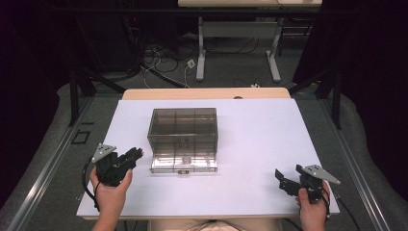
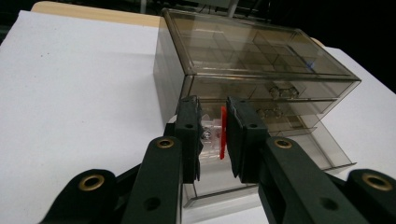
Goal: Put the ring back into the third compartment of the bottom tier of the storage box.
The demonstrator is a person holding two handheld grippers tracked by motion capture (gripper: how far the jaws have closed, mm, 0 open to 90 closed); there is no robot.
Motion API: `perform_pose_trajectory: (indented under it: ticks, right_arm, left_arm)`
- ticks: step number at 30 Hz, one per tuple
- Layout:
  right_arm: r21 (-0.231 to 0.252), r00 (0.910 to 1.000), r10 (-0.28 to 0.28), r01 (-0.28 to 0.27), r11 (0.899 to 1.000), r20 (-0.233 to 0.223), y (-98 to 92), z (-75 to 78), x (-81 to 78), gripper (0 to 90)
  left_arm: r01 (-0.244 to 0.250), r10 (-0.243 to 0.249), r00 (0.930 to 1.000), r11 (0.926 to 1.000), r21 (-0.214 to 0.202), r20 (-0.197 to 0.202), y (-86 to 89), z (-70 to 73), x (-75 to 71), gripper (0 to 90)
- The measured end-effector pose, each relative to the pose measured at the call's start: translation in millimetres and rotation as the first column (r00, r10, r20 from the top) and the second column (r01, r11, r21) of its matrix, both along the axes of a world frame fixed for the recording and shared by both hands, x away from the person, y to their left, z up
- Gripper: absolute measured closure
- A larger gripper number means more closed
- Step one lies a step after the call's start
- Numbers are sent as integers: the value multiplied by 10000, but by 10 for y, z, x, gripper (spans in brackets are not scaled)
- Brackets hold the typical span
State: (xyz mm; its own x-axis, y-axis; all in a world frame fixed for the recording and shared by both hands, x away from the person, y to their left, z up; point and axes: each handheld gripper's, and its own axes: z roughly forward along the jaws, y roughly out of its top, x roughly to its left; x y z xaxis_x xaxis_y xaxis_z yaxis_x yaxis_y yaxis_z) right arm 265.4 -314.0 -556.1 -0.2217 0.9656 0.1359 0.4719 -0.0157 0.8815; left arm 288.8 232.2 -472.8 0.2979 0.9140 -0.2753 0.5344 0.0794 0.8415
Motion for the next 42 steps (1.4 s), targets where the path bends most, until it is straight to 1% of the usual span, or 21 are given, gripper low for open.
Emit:
perform_pose_trajectory:
  ticks: [8,9,11,13,14,17,18,21,22,23,26,27,34,42]
  right_arm:
    - [34,10000,-27,27,10000,4,-3,0,-1,139]
    - [4,10000,-53,53,10000,-71,-1,3,-3,139]
    - [3,10000,-64,64,10000,-75,-1,3,-2,139]
    - [-35,9999,-80,80,10000,-67,-4,2,-2,139]
    - [21,10000,-26,26,10000,-5,-2,-1,0,139]
    - [40,10000,-37,37,10000,-10,-1,-1,-1,139]
    - [-59,9999,-80,79,10000,-75,-5,1,-3,139]
    - [-26,10000,-64,64,10000,-58,-5,0,-2,139]
    - [181,9993,-185,179,9997,322,14,-21,16,139]
    - [61,10000,-70,70,10000,-35,-1,1,-5,139]
    - [90,10000,-67,67,9999,24,1,-2,-3,139]
    - [39,10000,-64,64,10000,-59,-2,2,-7,139]
    - [28,9999,-105,105,9999,-21,-8,-4,-2,139]
    - [50,10000,-90,90,9999,27,-7,-8,4,139]
  left_arm:
    - [225,-225,9997,9997,-36,91,-106,35,41,755]
    - [250,-250,9996,9997,-37,119,-117,38,45,755]
    - [318,-318,9994,9995,-42,143,-151,46,55,755]
    - [401,-401,9991,9992,-3,156,-180,55,62,755]
    - [447,-447,9988,9990,5,177,-193,59,66,755]
    - [542,-541,9983,9985,-51,209,-239,73,81,755]
    - [584,-582,9980,9983,-65,229,-256,76,87,755]
    - [694,-692,9973,9976,-67,262,-309,85,100,755]
    - [735,-733,9969,9973,-69,269,-327,87,105,754]
    - [773,-772,9966,9970,-56,277,-338,90,109,755]
    - [912,-910,9954,9958,-55,288,-392,97,123,755]
    - [961,-959,9949,9954,-43,315,-409,99,128,754]
    - [1232,-1235,9919,9923,130,312,-527,102,150,754]
    - [1390,-1392,9898,9903,81,315,-612,104,175,754]
